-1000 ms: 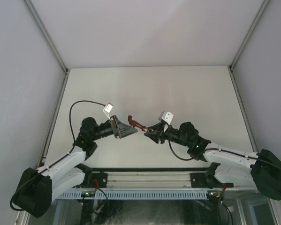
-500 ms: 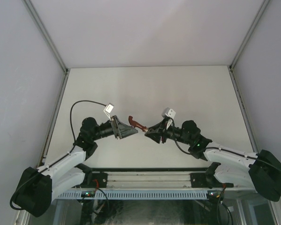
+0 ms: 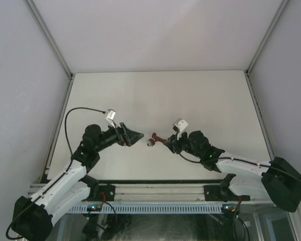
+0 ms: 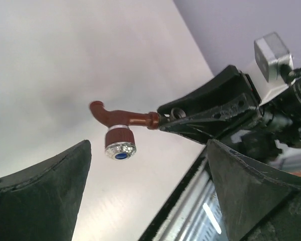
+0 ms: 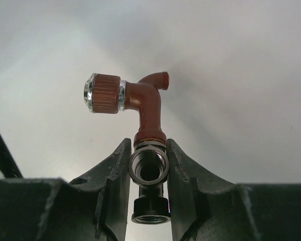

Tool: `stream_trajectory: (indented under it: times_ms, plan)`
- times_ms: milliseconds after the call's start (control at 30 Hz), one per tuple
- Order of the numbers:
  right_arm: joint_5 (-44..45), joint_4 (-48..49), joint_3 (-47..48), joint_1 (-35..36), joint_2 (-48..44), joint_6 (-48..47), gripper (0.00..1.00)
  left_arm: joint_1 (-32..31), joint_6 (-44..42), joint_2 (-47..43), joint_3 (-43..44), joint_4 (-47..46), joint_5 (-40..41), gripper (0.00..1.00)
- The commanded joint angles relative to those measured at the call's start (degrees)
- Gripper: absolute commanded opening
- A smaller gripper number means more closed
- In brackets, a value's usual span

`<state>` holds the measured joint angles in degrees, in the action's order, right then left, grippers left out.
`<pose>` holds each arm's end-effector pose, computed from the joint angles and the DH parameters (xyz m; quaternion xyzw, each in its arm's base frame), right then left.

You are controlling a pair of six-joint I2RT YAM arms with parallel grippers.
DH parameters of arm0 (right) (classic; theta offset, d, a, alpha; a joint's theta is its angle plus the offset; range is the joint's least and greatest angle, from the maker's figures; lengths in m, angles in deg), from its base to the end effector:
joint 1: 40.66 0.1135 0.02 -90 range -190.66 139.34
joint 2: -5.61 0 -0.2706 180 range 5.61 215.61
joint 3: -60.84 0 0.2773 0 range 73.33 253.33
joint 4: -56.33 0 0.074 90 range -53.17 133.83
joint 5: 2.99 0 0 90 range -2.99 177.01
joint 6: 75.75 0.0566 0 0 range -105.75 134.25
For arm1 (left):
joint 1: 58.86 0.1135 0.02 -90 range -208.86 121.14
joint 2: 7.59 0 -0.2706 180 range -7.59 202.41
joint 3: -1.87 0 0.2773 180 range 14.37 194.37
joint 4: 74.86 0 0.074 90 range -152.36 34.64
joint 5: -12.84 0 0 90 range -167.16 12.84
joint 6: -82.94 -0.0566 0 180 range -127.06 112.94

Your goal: Install the water faucets

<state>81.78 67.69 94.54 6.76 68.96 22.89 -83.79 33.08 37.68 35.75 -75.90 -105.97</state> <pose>0.1744 0.1974 0.1773 -0.2940 0.7549 0.3076 0.4991 0.1907 -0.1187 0.2288 0.0595 0.7584 -0.4947 0.4202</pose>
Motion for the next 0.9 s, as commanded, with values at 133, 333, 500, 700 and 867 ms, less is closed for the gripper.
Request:
stream_trajectory:
  times_ms: [133, 333, 500, 700, 867]
  plan:
    - [3.8, 8.5, -1.3, 1.4, 7.8, -1.8, 0.0, 0.4, -6.8, -6.2, 3.3, 11.9, 14.5, 1.0]
    - [0.9, 7.3, -0.1, 3.0, 12.6, -3.4, 0.11, 0.4, -6.9, -13.8, 0.8, 11.9, 24.9, 1.0]
    - [3.1, 2.8, 0.1, 2.7, 10.9, -2.4, 0.48, 0.4, -8.0, -23.0, -1.1, 14.2, 33.4, 1.0]
    - [3.7, -2.4, 0.1, 1.9, 2.8, -3.4, 0.59, 0.4, -9.9, -29.7, -0.6, 19.7, 41.9, 1.0]
    - [6.9, -7.2, 0.1, -0.8, -8.5, -2.6, 0.61, 0.4, -13.0, -31.3, 1.9, 24.0, 46.0, 1.0]
